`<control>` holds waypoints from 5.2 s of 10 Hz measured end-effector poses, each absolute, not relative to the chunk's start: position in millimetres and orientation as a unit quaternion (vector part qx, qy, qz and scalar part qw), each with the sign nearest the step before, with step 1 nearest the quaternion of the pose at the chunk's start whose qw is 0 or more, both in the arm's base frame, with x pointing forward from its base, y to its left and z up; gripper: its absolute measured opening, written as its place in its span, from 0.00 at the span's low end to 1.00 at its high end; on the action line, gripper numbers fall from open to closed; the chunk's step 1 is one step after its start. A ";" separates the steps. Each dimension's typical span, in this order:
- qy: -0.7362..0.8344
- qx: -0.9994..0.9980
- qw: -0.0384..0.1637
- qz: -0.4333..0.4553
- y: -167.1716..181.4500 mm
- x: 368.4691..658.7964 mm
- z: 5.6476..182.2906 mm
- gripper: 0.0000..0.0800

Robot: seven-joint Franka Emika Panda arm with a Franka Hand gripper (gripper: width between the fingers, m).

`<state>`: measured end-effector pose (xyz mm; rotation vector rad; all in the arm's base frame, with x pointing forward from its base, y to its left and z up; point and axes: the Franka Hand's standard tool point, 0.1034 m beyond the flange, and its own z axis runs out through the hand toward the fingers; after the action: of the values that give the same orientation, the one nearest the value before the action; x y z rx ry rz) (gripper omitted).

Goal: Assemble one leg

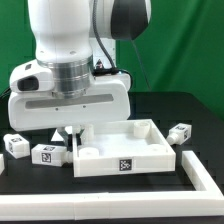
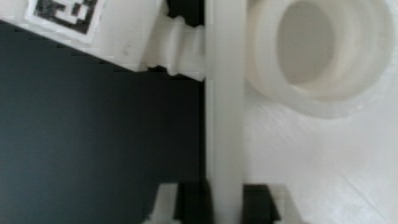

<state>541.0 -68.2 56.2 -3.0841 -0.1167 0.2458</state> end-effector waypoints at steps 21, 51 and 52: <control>0.021 -0.990 0.021 0.141 10.0 541.0 55.5 0.81; 0.056 -0.900 -0.009 0.433 89.2 400.2 10.4 0.81; 0.056 -0.900 -0.009 0.433 89.4 400.2 10.4 0.81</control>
Offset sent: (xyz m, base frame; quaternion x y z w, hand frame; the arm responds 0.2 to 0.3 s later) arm 0.0335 0.0298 -0.0328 -0.0197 0.0033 0.0500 0.9985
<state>400.2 89.4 10.4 -2.8423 0.1766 1.3680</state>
